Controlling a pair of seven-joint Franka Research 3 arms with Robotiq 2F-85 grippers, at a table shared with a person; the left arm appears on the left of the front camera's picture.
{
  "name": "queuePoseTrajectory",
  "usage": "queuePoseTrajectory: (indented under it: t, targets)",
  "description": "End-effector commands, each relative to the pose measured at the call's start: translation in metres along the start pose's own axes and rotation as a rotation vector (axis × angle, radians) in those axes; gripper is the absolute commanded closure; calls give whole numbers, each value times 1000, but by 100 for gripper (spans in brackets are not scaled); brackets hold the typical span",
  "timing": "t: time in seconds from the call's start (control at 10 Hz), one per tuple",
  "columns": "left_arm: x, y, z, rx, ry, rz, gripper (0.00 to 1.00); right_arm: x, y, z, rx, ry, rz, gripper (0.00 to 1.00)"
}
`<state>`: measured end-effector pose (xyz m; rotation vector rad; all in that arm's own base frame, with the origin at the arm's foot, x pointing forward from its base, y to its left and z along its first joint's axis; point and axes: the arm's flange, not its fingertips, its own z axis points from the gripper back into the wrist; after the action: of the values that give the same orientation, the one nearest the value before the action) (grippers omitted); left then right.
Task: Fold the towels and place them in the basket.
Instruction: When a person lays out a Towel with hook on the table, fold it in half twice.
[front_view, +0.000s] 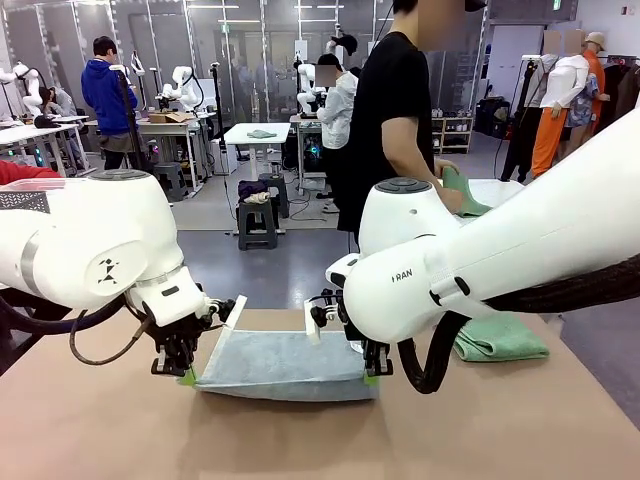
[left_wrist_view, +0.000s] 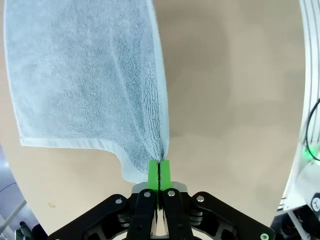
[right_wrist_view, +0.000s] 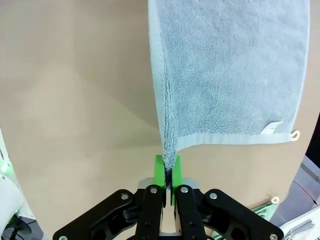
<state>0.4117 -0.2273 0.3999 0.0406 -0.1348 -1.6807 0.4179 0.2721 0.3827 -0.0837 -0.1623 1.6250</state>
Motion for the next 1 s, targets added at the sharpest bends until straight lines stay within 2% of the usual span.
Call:
queuePoseTrajectory:
  t: [0.0, 0.7, 0.9]
  targets:
    - [2, 2, 2, -20, 21, 14, 99, -5, 0, 2, -2, 11, 15, 94]
    - [0, 0, 0, 0, 0, 0, 99, 0, 0, 0, 0, 0, 0, 94]
    - [0, 3, 4, -26, -9, -5, 99, 0, -5, 4, 17, -10, 4, 94]
